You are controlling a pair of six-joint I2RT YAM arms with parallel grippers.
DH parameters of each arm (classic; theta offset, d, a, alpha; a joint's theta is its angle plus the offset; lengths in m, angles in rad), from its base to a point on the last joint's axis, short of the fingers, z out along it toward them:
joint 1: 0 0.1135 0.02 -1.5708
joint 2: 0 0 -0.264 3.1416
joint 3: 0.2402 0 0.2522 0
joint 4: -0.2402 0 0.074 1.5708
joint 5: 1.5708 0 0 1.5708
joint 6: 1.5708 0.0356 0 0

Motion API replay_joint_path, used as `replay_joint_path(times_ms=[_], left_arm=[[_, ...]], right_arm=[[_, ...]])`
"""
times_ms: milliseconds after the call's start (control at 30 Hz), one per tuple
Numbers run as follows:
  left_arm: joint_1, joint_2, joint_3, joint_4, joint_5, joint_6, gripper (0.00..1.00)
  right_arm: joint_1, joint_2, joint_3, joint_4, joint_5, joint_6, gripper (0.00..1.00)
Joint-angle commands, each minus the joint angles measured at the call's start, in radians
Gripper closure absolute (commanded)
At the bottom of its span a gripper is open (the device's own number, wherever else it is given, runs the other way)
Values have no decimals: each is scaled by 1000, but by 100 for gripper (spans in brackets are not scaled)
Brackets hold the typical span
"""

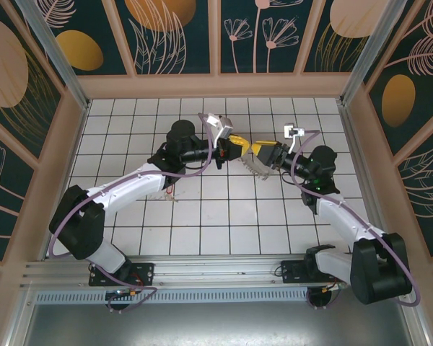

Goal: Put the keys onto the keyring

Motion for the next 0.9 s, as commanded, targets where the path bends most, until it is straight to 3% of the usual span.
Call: replay_joint_path(times_ms=[0,567,867], left_arm=[[5,-19,19,77,43,-20,100],[5,-5,28,101,83,-53,100],[5,10,34,108,94,-66,100]], right_arm=[[9,15,32,99,-40,-19,60],[35,43,55,162,-122,-25,74],[39,35,58,134,-105,-48,100]])
